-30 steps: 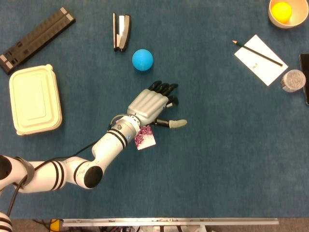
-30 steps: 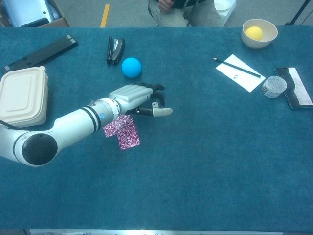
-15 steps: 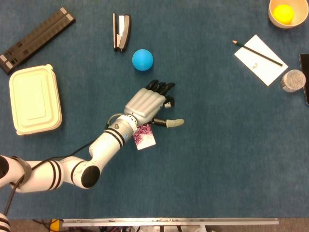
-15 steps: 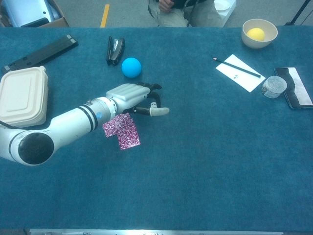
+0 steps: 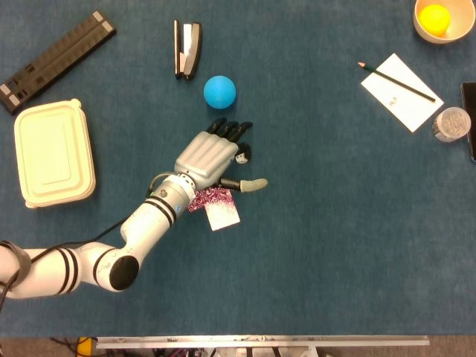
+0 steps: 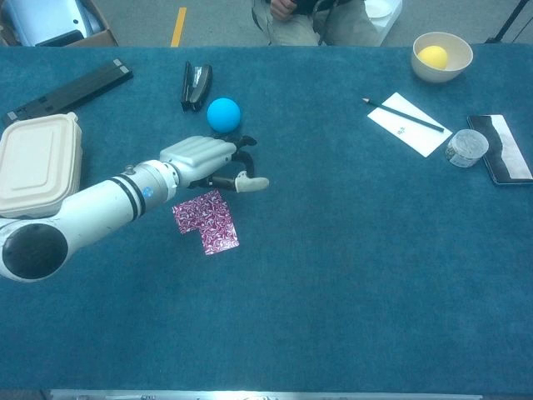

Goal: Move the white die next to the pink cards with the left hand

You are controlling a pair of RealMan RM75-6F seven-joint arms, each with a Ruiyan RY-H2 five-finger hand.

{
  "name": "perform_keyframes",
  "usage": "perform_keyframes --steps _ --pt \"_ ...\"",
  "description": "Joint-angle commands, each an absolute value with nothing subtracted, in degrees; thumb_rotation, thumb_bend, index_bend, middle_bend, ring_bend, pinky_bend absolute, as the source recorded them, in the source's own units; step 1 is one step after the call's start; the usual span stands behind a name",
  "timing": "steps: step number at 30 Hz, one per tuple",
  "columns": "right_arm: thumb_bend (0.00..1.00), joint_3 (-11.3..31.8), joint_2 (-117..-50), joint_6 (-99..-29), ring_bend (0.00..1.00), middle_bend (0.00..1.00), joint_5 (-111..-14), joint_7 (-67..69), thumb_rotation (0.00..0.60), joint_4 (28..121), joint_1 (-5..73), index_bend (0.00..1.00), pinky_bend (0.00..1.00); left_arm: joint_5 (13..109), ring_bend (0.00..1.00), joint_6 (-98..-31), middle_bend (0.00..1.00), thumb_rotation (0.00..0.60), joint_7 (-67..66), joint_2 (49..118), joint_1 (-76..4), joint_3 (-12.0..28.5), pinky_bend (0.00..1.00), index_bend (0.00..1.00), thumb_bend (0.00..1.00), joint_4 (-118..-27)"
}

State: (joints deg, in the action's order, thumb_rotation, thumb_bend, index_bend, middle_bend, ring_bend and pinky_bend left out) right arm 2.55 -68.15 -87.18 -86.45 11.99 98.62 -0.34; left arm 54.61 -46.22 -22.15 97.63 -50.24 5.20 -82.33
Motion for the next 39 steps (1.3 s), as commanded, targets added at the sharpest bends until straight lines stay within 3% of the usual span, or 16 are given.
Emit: perform_keyframes --steps 1,9,17,39 --pt "0.29 2.54 -68.18 -87.29 0.06 0.21 -86.57 11.94 0.6 98.7 -0.36 0.25 0.06 54.65 0.0 -46.38 0.0 0.0 -22.55 96.73 -50.15 4.99 0.0 0.31 0.02 -82.95" --pt "0.29 2.53 -68.04 -87.66 0.06 0.21 -86.8 11.94 0.6 98.74 -0.51 0.25 0.06 54.95 0.0 -47.31 0.0 0.0 -23.48 92.61 -48.83 3.18 0.0 0.31 0.02 -86.17" --pt "0.29 2.36 -68.11 -87.72 0.06 0.21 -87.14 11.91 0.6 98.86 -0.53 0.25 0.06 56.98 0.0 -48.65 0.0 0.0 -23.13 91.64 -48.87 4.14 0.0 0.31 0.02 -88.98" --pt "0.29 2.34 -67.87 -87.9 0.06 0.21 -86.92 11.42 0.6 99.27 -0.86 0.25 0.06 53.31 0.0 -46.04 0.0 0.0 -23.0 94.94 -49.78 4.33 0.0 0.3 0.02 -82.69"
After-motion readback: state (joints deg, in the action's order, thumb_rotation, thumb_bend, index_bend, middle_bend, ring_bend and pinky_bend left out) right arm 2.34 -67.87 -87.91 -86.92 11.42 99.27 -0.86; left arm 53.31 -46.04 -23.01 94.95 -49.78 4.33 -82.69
